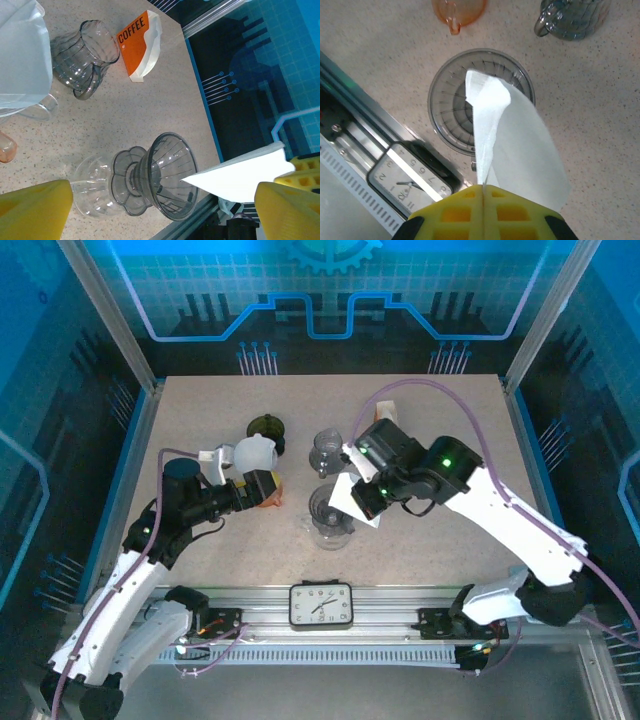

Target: Place the coffee filter in the dripper

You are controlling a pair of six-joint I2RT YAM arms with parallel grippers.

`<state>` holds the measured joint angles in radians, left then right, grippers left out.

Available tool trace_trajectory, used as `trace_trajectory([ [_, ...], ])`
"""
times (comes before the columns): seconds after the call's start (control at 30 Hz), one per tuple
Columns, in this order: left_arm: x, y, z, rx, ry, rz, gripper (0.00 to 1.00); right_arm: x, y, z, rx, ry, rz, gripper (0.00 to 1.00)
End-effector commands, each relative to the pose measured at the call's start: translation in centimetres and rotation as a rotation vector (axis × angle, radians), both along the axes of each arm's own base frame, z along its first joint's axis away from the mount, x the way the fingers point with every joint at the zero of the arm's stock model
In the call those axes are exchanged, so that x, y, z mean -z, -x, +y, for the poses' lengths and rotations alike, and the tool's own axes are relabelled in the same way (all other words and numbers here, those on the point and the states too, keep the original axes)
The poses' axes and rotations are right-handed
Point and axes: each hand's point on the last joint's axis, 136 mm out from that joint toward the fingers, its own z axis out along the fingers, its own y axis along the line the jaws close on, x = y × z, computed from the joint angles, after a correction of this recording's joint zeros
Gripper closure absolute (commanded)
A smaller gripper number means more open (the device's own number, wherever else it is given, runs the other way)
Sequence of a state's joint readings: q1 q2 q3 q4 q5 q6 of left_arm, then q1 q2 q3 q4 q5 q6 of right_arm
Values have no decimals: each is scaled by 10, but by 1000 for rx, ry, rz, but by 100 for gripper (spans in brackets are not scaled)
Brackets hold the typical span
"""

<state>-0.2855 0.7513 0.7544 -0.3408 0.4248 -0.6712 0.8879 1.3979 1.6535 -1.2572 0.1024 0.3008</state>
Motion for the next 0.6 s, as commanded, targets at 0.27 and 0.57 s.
trace_trajectory([
  [0.27, -8, 15, -8, 79, 4, -24, 5, 10, -3, 14, -98, 201, 63, 100],
  [0.57, -6, 17, -10, 99, 5, -24, 5, 25, -5, 42, -178, 277, 88, 100],
])
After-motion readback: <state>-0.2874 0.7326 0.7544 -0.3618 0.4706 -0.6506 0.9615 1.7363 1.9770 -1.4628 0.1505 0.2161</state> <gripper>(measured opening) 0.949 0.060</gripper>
